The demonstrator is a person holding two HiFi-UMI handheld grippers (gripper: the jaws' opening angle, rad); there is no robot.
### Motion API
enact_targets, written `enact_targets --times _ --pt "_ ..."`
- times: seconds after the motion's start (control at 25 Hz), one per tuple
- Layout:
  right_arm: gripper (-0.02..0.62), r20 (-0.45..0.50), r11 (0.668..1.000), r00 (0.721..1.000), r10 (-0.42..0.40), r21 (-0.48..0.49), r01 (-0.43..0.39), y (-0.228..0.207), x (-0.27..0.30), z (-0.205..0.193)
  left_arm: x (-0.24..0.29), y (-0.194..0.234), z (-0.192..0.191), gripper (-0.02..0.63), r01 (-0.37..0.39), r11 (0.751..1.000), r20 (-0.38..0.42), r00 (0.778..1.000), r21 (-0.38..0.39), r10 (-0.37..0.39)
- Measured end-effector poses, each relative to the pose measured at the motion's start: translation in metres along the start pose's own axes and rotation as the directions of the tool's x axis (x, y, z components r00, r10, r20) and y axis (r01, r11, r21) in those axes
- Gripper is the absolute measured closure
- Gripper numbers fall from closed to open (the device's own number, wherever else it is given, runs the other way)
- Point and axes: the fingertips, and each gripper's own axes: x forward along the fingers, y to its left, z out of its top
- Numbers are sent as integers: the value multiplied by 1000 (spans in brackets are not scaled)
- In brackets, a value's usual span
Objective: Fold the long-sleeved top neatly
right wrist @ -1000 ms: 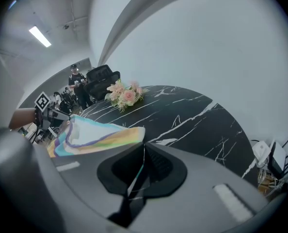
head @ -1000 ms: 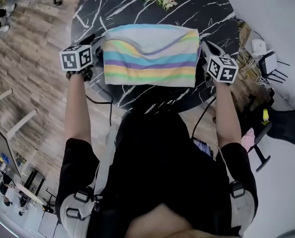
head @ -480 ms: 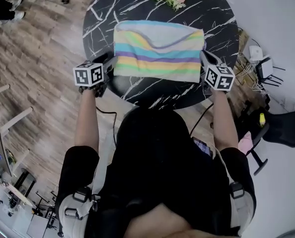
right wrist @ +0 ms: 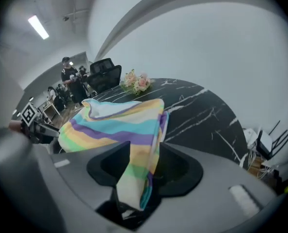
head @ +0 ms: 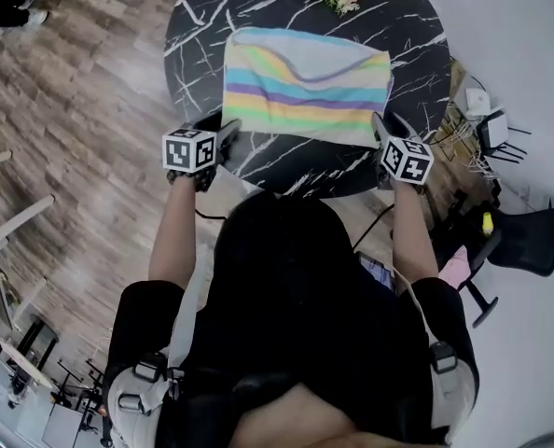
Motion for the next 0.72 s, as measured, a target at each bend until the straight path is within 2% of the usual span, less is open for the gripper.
enact_targets --times 0.08,0.2,0.32,0.48,0.72 --pt "385 -5 997 999 43 62 -43 0 -9 -19 -2 -2 -3 380 32 999 -5 999 31 -32" --pt "383 -6 984 992 124 129 -122 11 -13 -43 0 -7 -6 399 69 993 -10 998 91 -68" --pt "387 0 981 993 119 153 -118 15 -7 -53 5 -6 -7 434 52 991 -18 999 124 -50" --pt "518 -21 982 992 126 147 -121 19 -5 -58 7 -2 -9 540 35 992 -31 999 122 -32" --pt "535 -47 980 990 130 156 -121 22 -31 -79 -8 -5 -22 566 88 988 -74 994 130 -79"
